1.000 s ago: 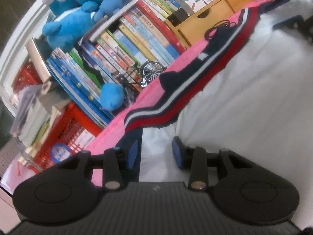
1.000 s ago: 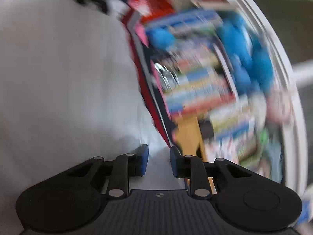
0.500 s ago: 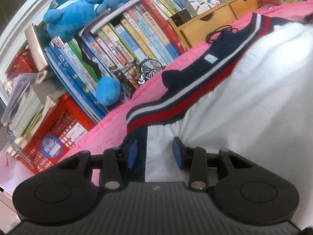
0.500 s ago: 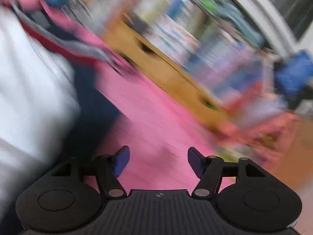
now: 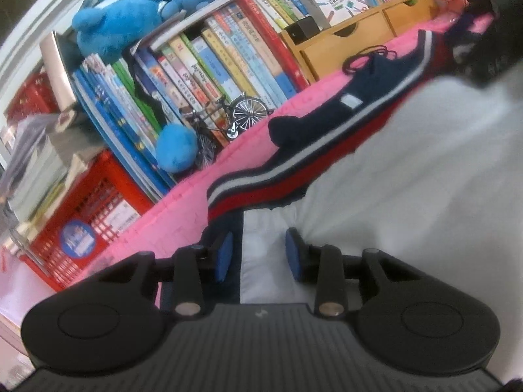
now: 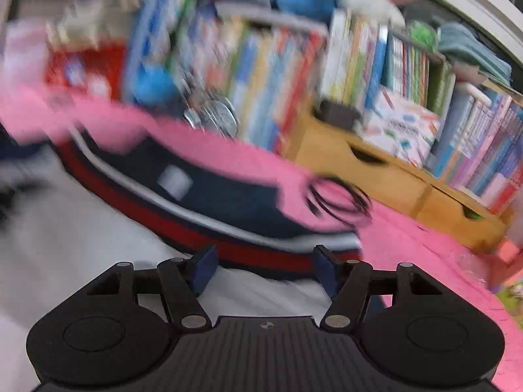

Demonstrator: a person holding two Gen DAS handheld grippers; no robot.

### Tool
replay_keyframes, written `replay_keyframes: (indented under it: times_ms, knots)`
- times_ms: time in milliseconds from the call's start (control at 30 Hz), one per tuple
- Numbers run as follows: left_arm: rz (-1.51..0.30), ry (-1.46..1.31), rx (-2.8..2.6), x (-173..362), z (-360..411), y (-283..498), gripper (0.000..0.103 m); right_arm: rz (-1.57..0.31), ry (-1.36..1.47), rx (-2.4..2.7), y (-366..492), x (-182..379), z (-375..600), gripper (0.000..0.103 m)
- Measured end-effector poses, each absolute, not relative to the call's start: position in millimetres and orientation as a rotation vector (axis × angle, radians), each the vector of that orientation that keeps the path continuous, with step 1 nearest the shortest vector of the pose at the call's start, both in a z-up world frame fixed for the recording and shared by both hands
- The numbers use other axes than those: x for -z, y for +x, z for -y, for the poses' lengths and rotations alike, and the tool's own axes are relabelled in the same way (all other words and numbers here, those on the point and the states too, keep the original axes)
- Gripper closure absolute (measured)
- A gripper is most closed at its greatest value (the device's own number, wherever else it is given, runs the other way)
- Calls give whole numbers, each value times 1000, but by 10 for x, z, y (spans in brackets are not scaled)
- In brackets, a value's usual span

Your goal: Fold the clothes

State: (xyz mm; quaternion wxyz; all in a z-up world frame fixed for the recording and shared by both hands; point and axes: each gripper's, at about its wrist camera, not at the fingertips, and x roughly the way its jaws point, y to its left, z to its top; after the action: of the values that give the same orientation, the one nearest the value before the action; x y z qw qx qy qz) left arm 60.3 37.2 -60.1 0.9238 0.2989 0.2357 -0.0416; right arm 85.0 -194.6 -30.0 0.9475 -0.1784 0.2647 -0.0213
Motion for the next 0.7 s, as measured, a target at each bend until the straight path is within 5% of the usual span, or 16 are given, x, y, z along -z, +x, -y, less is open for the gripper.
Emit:
replay_keyframes:
  times_ms: [67,133,167,200,233,600,633,700]
  knots:
    - [-478,634,79,613,-340,589,68,-575,-360,72,983,414,2032,19]
    - [-470,662,70,630,-304,575,68,-597,-425,221,1036,459,2188,14]
    - [-468,670,66,636,-294,571,68,-592,-484,315,1016,466,2242,17]
    - [-465,679,62,641,-284,567,68,-575,-541,392,951,458,2230,39]
    - [-464,683,60,642,-280,565,68,-562,-571,451,885,429,2200,44]
    - [-476,405,42,178,-443,246,67,-470,-82,20,-531,35,1634,34]
    - [-474,361,89,59,-423,151,67,-481,-76,8,-575,58,1565,34]
    - [-522,266,223,-130,-332,22,67,-503,-63,-16,-665,104,1428,52]
